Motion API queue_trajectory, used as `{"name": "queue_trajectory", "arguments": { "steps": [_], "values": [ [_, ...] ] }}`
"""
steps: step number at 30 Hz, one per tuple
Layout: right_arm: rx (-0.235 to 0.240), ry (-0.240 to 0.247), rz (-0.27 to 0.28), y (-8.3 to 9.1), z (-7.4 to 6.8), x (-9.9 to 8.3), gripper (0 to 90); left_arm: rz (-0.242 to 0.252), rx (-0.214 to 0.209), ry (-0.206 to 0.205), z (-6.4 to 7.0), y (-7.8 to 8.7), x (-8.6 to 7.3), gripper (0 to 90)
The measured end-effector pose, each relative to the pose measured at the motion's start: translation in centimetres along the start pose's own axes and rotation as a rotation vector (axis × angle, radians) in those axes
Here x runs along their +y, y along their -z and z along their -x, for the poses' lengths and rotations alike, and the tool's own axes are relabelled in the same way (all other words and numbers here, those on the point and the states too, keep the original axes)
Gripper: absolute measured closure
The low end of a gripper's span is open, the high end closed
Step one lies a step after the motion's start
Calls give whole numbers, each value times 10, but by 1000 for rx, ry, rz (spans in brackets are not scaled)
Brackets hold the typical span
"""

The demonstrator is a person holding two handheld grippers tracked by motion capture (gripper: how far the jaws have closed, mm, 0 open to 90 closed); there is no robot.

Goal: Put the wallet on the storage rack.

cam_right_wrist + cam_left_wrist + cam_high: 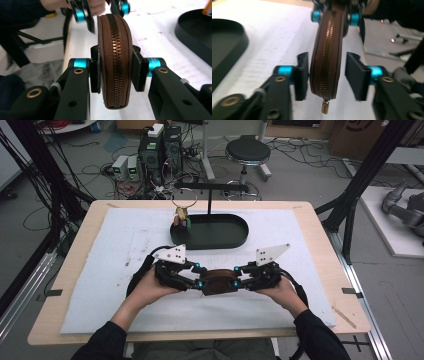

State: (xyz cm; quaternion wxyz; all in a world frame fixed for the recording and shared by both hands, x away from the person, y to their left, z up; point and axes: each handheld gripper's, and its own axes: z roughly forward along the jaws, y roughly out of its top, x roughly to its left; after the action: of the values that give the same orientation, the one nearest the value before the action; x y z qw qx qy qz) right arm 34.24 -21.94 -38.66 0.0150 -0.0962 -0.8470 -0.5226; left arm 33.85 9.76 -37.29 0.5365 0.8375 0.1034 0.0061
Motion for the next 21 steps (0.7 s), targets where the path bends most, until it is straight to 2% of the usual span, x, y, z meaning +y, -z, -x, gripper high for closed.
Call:
{"name": "queue_trajectory", "arguments": {
  "steps": [2, 5, 8, 11, 14, 21],
  "values": [
    [-11, -4, -7, 1, 1, 0, 672, 22, 30, 12, -2, 5, 0, 470],
    [-40, 5, 22, 5, 1, 1, 673, 51, 63, 23, -3, 13, -3, 441],
    [-94, 8, 49, 9, 2, 2, 673, 78, 111, 16, 0, 20, -8, 397],
    [-165, -3, 77, 13, 4, 3, 673, 117, 165, 5, 6, 31, -12, 378],
    [-248, -20, 102, 16, 7, 4, 673, 156, 198, 10, 12, 41, -16, 368],
    [-400, -66, 139, 14, 14, 8, 676, 195, 288, 29, 28, 61, -34, 328]
  ]
}}
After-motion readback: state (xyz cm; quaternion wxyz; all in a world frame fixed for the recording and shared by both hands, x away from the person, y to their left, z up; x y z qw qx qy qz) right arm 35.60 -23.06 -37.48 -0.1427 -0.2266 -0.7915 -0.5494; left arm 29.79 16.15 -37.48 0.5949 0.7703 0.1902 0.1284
